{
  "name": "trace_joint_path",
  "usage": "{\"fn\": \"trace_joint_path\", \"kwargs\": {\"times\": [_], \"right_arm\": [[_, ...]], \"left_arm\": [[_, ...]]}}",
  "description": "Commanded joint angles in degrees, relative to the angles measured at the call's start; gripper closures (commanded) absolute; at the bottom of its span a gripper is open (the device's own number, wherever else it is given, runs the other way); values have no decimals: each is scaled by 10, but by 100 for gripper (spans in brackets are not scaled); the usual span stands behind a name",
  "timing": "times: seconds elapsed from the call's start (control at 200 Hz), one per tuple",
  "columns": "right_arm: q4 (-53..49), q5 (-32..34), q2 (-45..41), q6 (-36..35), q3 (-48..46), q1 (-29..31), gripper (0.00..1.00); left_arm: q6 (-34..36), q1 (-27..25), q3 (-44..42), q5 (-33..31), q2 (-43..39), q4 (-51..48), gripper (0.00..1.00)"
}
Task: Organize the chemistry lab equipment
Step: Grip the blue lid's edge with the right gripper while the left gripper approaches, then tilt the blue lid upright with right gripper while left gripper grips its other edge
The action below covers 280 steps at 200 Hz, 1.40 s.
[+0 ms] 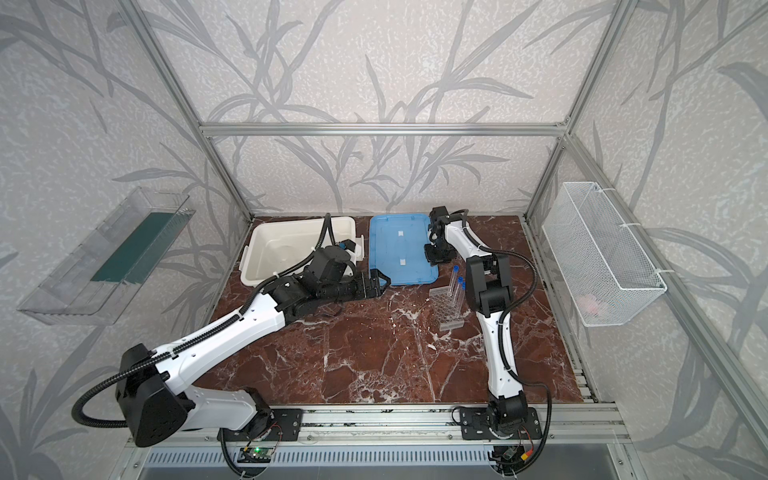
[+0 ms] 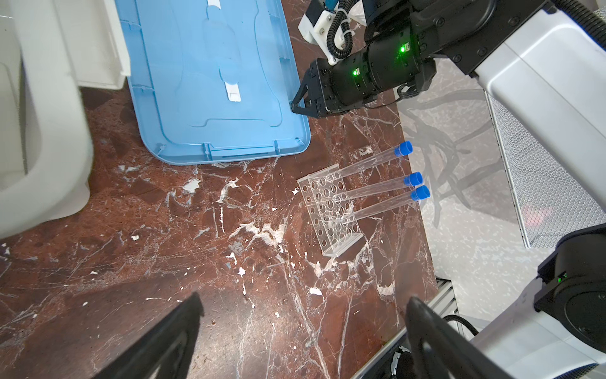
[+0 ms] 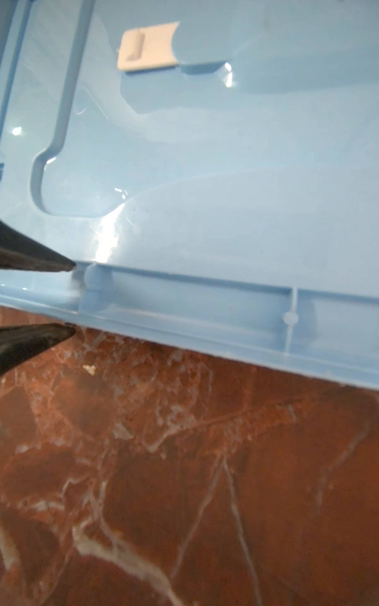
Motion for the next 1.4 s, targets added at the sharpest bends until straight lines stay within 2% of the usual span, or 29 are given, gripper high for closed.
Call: {"fn": "trace_joint_path", "kwargs": {"times": [0.0,0.15,0.265,0.305,0.42,0.495,0.595,0.87,1.395], "right_arm": [[-13,19,-12,-8,-9,0,73],[-7,25,-10,-8,-19,3,75],[3,20,-5,-3,-23,3,82],[6,12,-1,-2,-23,3,88],[9,-7,6,5,-18,3,92],[4,-10,8,8,-10,2,100],[11,-14,-14,21,-20,0,100],[108,-49,-124,83,-96,-18,100],[109,-8,-276,72,-162,-18,100]], "left_arm": [[-4,-2,-5,-11,-13,6,2],[-6,-2,-4,-8,-10,9,2],[-6,-2,-3,-9,-8,10,2],[-6,-2,-3,-10,-8,10,2],[-8,-2,-2,-5,-9,12,2],[-9,-2,-2,-5,-11,10,2],[-8,-2,-3,-13,-17,4,2],[-3,-1,-5,-18,-25,2,2],[9,2,-10,-24,-38,25,2]]}}
